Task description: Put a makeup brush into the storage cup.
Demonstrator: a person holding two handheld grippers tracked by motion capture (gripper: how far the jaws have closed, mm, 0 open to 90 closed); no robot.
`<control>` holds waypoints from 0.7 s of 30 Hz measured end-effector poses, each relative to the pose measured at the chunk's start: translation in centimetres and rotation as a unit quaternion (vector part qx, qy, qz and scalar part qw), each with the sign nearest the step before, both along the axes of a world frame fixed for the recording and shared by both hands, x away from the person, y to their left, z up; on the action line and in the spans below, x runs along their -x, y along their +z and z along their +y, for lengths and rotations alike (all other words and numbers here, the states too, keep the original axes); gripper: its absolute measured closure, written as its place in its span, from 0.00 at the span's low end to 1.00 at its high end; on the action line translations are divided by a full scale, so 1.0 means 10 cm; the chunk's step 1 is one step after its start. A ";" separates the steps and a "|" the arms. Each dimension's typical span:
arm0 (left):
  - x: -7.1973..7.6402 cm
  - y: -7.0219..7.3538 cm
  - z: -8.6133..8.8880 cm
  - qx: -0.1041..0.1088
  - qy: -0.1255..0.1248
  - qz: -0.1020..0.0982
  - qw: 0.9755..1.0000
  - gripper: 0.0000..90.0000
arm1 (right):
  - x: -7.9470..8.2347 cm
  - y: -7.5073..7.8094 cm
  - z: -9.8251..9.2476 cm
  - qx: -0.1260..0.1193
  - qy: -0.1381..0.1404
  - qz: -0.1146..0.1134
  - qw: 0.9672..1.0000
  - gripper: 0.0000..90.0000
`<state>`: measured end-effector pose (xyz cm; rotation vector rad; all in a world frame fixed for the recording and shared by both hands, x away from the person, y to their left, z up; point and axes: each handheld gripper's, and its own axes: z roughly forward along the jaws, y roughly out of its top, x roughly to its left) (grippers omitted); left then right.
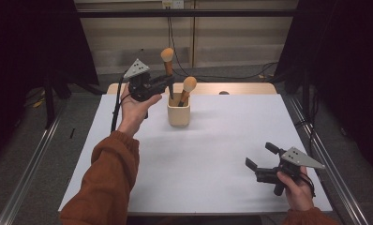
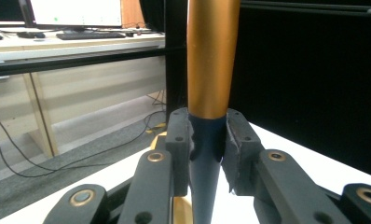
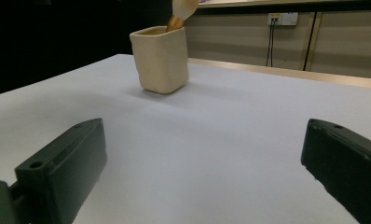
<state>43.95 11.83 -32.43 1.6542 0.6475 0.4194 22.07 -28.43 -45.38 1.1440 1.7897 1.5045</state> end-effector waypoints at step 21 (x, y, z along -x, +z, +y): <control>-0.20 -0.33 -0.16 -0.024 0.011 0.010 1.000 0.82 | 0.01 -0.03 0.01 0.006 0.009 0.000 1.000 0.00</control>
